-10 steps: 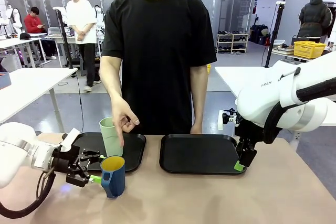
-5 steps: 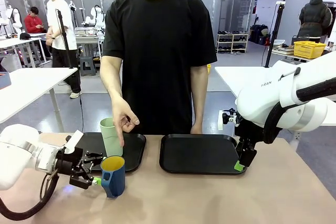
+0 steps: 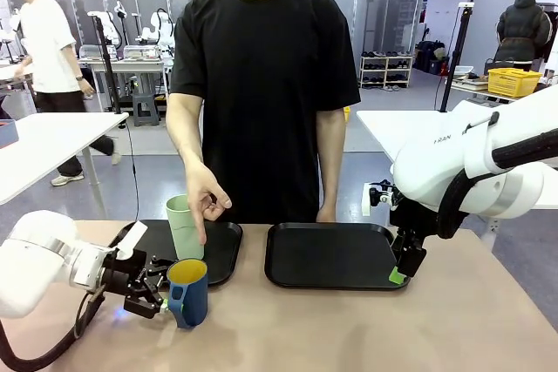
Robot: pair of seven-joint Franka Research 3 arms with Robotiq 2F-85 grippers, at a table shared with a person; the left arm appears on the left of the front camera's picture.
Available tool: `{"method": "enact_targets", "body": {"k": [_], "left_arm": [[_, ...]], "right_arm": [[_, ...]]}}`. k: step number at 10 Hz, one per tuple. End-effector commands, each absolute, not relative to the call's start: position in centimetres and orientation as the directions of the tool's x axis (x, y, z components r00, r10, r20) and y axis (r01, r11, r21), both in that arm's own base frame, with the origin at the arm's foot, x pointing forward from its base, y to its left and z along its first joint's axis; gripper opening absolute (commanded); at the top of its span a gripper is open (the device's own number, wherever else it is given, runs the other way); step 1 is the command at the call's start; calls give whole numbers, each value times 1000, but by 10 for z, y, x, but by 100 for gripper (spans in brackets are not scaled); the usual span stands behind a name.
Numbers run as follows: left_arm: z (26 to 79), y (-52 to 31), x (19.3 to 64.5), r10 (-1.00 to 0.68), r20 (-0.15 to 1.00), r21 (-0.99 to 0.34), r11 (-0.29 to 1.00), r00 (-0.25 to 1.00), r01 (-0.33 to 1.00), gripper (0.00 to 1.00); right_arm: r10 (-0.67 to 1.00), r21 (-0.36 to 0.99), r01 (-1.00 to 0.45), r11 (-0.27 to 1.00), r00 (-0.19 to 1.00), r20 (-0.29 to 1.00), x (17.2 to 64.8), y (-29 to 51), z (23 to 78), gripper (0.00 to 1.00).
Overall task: Sort and store the cups by type.
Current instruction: Pick up the Handle plastic cup and place it into the empty Flat Tray.
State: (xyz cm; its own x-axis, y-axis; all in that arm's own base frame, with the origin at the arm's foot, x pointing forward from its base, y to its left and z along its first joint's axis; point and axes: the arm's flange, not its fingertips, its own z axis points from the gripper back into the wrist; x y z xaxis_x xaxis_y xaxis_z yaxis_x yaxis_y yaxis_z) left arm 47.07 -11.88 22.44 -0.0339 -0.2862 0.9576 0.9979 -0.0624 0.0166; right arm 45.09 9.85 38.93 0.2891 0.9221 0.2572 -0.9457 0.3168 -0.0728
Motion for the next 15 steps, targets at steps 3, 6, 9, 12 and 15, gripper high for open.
{"method": "enact_targets", "body": {"k": [3, 6, 9, 12, 15], "left_arm": [[216, -136, 478, -219, 975, 25, -76, -41, 997, 100], [209, -143, 478, -170, 985, 14, -116, -34, 993, 100], [206, -146, 478, -107, 994, 22, -138, -37, 990, 83], [206, -147, 475, -126, 991, 24, -130, -40, 991, 61], [223, -156, 468, -78, 997, 18, -130, -28, 991, 69]], "right_arm": [[925, -81, -947, 311, 282, 253, 448, 96, 389, 100], [925, -81, -947, 311, 282, 253, 448, 96, 389, 100], [925, -81, -947, 311, 282, 253, 448, 96, 389, 100], [925, -81, -947, 311, 282, 253, 448, 96, 389, 100], [925, -81, -947, 311, 282, 253, 448, 96, 389, 100]]}}
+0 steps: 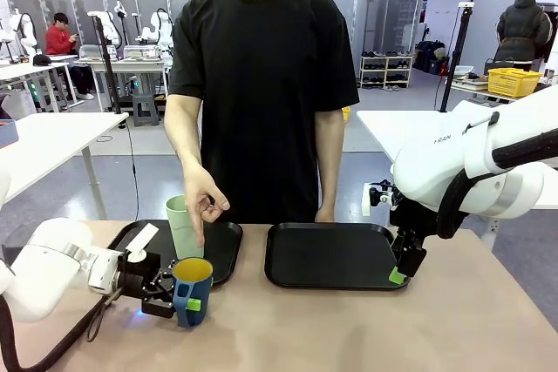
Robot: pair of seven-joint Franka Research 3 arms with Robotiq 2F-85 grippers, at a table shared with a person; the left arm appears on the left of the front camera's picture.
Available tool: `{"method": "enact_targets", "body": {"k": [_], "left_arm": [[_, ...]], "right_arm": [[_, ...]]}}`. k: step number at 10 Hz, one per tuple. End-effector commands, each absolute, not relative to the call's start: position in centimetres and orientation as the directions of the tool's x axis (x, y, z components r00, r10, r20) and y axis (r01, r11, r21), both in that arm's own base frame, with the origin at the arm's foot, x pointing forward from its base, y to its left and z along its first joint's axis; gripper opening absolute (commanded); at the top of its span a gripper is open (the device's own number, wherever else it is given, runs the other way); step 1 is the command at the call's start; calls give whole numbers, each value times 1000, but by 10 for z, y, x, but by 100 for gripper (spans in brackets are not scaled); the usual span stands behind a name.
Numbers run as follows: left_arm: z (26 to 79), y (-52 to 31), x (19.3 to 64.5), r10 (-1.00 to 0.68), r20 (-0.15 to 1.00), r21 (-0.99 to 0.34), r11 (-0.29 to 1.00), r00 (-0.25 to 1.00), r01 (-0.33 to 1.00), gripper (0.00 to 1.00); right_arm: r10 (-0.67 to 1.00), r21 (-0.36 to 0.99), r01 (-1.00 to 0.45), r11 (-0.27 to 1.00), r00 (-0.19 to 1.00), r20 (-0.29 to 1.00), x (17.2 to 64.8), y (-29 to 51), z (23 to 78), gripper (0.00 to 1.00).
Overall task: Sort and store the cups by type.
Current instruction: Pick up the Handle plastic cup and place it into the empty Flat Tray.
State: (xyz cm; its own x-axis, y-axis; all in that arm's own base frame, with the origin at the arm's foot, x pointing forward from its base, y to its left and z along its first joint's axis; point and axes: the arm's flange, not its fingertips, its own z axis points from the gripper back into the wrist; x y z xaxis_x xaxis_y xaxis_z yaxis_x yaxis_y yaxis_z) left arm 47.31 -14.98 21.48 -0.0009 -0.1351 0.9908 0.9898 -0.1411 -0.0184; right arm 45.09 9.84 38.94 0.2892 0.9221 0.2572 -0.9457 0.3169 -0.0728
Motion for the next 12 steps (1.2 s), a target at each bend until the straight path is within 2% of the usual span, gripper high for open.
{"method": "enact_targets", "body": {"k": [1, 3, 6, 10, 12], "left_arm": [[236, -159, 464, -68, 998, 0, -112, -8, 994, 69], [253, -164, 457, -15, 1000, 11, -119, -13, 993, 69], [269, -166, 452, -41, 999, 20, -128, -25, 992, 69], [256, -166, 461, -42, 999, 19, -123, -24, 992, 69], [250, -177, 459, -28, 999, 36, -98, -39, 994, 73]], "right_arm": [[925, -81, -947, 311, 282, 253, 448, 96, 389, 100], [925, -81, -947, 311, 282, 253, 448, 96, 389, 100], [925, -81, -947, 311, 282, 253, 448, 96, 389, 100], [925, -81, -947, 311, 282, 253, 448, 96, 389, 100], [925, -81, -947, 311, 282, 253, 448, 96, 389, 100]]}}
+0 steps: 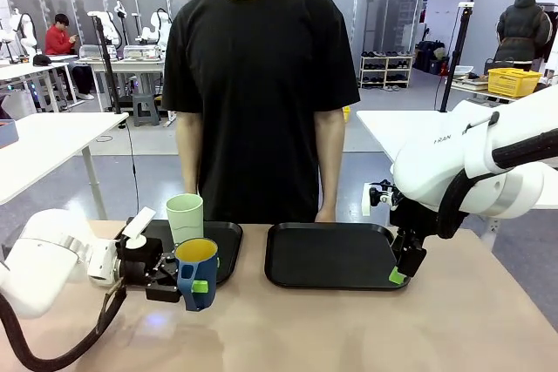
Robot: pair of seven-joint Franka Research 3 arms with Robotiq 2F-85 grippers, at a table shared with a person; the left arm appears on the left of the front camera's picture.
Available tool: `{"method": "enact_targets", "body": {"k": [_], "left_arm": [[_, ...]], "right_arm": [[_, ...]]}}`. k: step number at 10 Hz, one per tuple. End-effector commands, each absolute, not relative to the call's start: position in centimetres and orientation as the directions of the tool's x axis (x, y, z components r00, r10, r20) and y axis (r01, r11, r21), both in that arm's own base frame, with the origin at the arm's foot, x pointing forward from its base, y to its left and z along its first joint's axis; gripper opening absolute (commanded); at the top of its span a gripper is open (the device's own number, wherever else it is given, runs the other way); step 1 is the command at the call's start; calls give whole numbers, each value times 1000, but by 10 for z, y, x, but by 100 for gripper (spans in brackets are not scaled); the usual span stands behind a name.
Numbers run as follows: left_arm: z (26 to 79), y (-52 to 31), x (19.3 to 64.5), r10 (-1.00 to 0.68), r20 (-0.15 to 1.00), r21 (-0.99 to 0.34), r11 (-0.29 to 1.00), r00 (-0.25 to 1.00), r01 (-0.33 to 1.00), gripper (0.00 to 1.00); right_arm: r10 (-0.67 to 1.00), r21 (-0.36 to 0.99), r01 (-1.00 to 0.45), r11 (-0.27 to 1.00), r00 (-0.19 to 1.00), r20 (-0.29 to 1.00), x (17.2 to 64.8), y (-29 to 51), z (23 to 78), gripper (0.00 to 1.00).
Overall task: Sort and store the cups by type.
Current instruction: Pick up the Handle plastic cup and place it into the empty Flat Tray.
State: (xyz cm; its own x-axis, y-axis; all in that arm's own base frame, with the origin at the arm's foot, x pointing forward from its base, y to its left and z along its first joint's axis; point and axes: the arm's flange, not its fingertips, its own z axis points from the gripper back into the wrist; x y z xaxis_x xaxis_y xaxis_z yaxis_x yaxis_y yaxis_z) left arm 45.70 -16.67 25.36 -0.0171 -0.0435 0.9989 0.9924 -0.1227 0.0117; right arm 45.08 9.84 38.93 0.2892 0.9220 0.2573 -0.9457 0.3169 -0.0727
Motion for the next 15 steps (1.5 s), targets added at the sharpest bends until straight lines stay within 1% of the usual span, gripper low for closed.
{"method": "enact_targets", "body": {"k": [1, 3, 5, 7, 8, 10, 12, 15], "left_arm": [[246, -185, 459, -5, 1000, 23, -65, -23, 998, 73], [243, -206, 457, -1, 1000, 16, -36, -16, 999, 73], [243, -236, 454, 3, 998, 69, 31, -69, 997, 73], [238, -276, 464, 0, 993, 121, 107, -122, 987, 73], [237, -295, 471, -3, 992, 129, 109, -130, 986, 73], [231, -329, 479, -15, 996, 89, 111, -88, 990, 73], [230, -357, 485, -19, 997, 76, 102, -75, 992, 73], [223, -377, 494, -1, 997, 75, 145, -76, 987, 73]], "right_arm": [[925, -81, -947, 311, 282, 253, 448, 96, 389, 100], [925, -81, -947, 311, 282, 253, 448, 96, 389, 100], [925, -81, -947, 311, 282, 253, 448, 96, 389, 100], [925, -81, -947, 311, 282, 253, 448, 96, 389, 100], [925, -81, -947, 311, 282, 253, 448, 96, 389, 100], [925, -81, -947, 311, 282, 253, 448, 96, 389, 100], [925, -81, -947, 311, 282, 253, 448, 96, 389, 100], [925, -81, -947, 311, 282, 253, 448, 96, 389, 100]]}}
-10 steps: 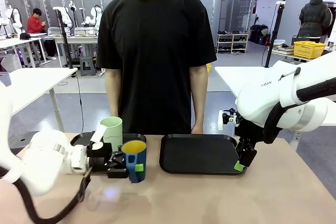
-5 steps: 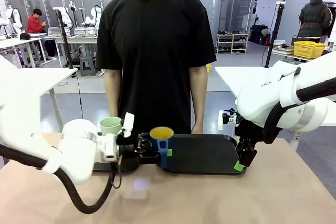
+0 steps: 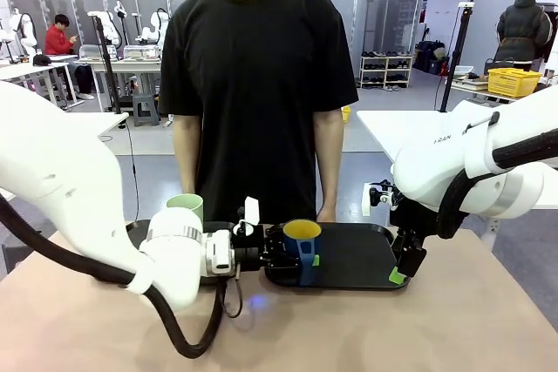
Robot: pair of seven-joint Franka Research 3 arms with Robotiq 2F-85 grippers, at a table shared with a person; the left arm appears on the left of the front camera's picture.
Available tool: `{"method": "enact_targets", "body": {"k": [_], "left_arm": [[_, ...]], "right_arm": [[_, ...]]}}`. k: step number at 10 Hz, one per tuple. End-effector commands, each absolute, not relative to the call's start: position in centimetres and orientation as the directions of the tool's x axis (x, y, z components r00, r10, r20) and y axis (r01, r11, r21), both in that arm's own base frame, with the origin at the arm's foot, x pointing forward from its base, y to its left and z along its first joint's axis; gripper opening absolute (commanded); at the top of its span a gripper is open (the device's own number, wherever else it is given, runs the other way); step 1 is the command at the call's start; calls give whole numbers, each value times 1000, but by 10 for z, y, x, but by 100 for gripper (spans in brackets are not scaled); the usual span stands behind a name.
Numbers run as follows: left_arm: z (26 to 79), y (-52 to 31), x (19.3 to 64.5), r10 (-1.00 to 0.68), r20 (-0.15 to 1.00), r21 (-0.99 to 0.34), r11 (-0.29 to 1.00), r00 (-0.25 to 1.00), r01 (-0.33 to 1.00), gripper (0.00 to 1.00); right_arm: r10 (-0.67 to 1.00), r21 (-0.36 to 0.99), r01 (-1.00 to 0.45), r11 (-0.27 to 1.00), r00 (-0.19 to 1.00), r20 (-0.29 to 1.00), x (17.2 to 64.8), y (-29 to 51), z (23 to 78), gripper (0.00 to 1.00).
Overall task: Sort and store the cups by type.
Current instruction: Pick up the Handle plastic cup and place it into the empty Flat Tray.
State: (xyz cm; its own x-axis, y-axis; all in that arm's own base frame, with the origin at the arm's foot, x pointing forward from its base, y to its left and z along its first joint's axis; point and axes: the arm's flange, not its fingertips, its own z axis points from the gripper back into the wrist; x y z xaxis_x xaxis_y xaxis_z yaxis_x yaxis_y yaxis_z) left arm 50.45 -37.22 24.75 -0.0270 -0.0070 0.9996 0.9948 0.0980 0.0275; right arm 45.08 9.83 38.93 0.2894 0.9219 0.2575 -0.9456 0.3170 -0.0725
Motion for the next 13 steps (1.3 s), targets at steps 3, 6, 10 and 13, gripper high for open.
{"method": "enact_targets", "body": {"k": [3, 6, 10, 13], "left_arm": [[217, -379, 496, -12, 995, 103, 139, -102, 985, 73], [244, -377, 517, -9, 999, 41, 134, -40, 990, 73], [232, -394, 519, -10, 999, 53, 154, -53, 987, 73], [219, -406, 525, -4, 997, 74, 228, -75, 971, 73]], "right_arm": [[925, -81, -947, 311, 282, 253, 448, 96, 389, 100], [925, -81, -947, 311, 282, 253, 448, 96, 389, 100], [925, -81, -947, 311, 282, 253, 448, 96, 389, 100], [925, -81, -947, 311, 282, 253, 448, 96, 389, 100]]}}
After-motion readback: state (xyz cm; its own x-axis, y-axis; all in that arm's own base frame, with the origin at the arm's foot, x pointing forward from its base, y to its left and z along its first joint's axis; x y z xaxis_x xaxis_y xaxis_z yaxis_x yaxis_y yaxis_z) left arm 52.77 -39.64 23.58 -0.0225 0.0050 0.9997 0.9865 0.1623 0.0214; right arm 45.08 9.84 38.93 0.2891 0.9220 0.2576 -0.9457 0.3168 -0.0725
